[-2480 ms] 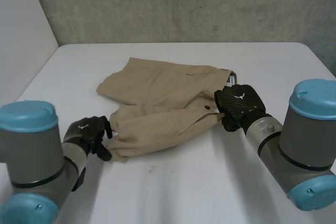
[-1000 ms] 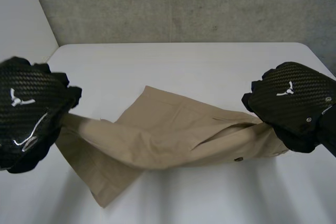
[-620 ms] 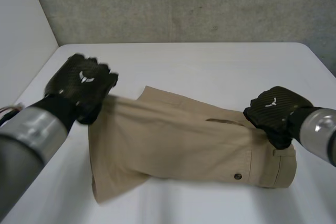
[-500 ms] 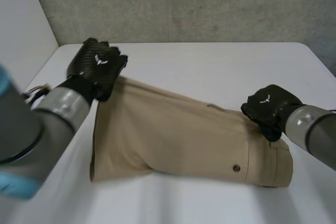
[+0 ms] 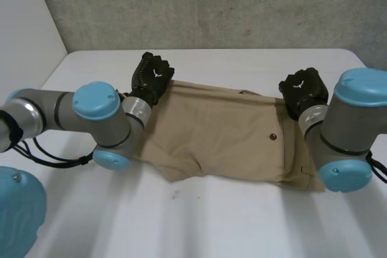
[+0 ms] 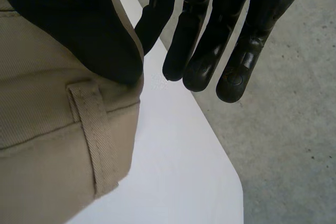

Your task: Fold the shorts.

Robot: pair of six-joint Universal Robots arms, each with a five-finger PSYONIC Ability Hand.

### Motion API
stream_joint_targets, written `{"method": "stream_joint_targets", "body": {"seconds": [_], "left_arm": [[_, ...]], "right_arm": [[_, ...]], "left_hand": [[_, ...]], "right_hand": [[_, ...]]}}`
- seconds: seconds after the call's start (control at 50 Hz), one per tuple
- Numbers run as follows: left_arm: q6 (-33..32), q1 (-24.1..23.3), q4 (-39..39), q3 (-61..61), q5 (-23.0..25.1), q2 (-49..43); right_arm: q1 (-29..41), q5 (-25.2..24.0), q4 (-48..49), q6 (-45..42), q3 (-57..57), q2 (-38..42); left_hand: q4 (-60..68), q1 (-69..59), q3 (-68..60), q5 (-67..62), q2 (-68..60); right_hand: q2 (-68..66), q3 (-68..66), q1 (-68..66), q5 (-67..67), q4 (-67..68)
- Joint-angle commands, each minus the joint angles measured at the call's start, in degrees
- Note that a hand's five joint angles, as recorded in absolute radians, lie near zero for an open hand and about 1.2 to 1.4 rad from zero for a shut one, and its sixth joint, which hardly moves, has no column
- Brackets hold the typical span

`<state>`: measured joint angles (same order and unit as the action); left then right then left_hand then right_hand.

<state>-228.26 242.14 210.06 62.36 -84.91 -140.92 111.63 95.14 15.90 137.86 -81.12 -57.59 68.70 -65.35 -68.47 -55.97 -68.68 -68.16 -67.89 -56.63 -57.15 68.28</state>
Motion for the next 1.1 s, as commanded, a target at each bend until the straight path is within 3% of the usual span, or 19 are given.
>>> {"method": "stream_joint_targets", "body": {"seconds": [0.02,0.1,0.14,0.16,0.2,0.22,0.34,0.38,0.5,0.6,0.66,0.78,0.94,1.1], "left_arm": [[0.2,-0.1,5.4,-1.4,0.2,-3.3],[0.0,-0.1,7.4,-1.5,0.4,-4.8],[0.1,0.0,9.3,-1.6,0.4,-5.4],[0.0,0.0,9.8,-1.6,0.3,-5.5],[0.0,0.0,10.8,-1.4,0.1,-5.2],[0.1,-0.1,11.1,-1.3,0.2,-5.2],[0.5,-1.4,11.8,-0.6,0.0,-2.5],[0.9,-1.9,11.8,1.7,-0.2,2.2],[3.9,-2.3,11.3,7.9,-0.7,10.9],[10.4,-2.3,9.7,16.3,-2.1,20.8],[15.2,-2.2,7.3,21.5,-3.2,26.2],[23.3,-1.9,1.8,29.1,-3.5,34.2],[30.5,-1.7,-7.1,36.8,-3.7,40.9],[31.9,-1.7,-8.8,42.2,-4.2,43.4]], "right_arm": [[0.8,0.7,7.8,-1.4,0.0,4.1],[0.8,0.9,12.4,-3.6,0.0,6.0],[0.8,0.9,13.8,-4.2,0.2,6.3],[0.8,0.9,15.0,-4.2,0.4,6.3],[0.8,0.9,15.8,-3.9,0.5,6.0],[0.8,0.8,16.0,-3.6,0.6,5.7],[0.3,1.1,15.7,-1.2,-0.1,-2.5],[0.3,1.0,15.3,0.7,-0.5,-5.1],[0.2,0.3,5.3,7.8,-1.2,-12.9],[-1.1,-0.3,-6.0,14.6,-1.9,-18.4],[-2.7,-1.7,-13.0,20.2,-3.7,-20.4],[-6.5,-9.1,-21.5,27.6,-11.0,-24.1],[-12.2,-17.0,-20.2,27.8,-23.6,-27.2],[-14.2,-18.0,-13.0,27.6,-30.5,-26.4]], "left_hand": [[11.3,-14.7,-11.5,-14.0,-11.3],[11.3,-14.7,-11.5,-14.0,-11.3],[-10.4,7.1,10.2,7.7,10.4],[-26.4,23.0,26.1,23.6,26.3],[-58.7,55.3,58.5,56.0,58.7],[-58.7,55.3,58.5,56.0,58.7],[-58.7,55.3,58.5,56.0,58.7],[-58.7,55.3,58.5,56.0,58.7],[-58.7,55.3,58.5,56.0,58.7],[-58.7,55.3,58.5,56.0,58.7],[-58.7,55.3,58.5,56.0,58.7],[-58.7,55.3,58.5,56.0,58.7],[-58.7,55.3,58.4,55.9,58.6],[-58.7,55.3,58.4,55.9,58.6]], "right_hand": [[-11.8,-12.1,-23.4,-12.8,11.7],[-11.8,-12.1,-23.4,-12.8,11.7],[-6.4,-6.7,-17.9,-7.4,6.3],[18.5,18.2,6.9,17.5,-18.6],[47.0,46.7,35.5,46.0,-47.1],[58.1,57.9,46.6,57.1,-58.3],[58.2,57.9,46.6,57.2,-58.3],[58.2,57.9,46.6,57.2,-58.3],[58.2,57.9,46.6,57.2,-58.3],[58.2,57.9,46.6,57.2,-58.3],[50.2,49.9,38.7,49.2,-50.3],[38.6,38.3,27.0,37.6,-38.7],[27.0,26.7,15.4,26.0,-27.1],[25.9,25.7,14.4,24.9,-26.1]]}}
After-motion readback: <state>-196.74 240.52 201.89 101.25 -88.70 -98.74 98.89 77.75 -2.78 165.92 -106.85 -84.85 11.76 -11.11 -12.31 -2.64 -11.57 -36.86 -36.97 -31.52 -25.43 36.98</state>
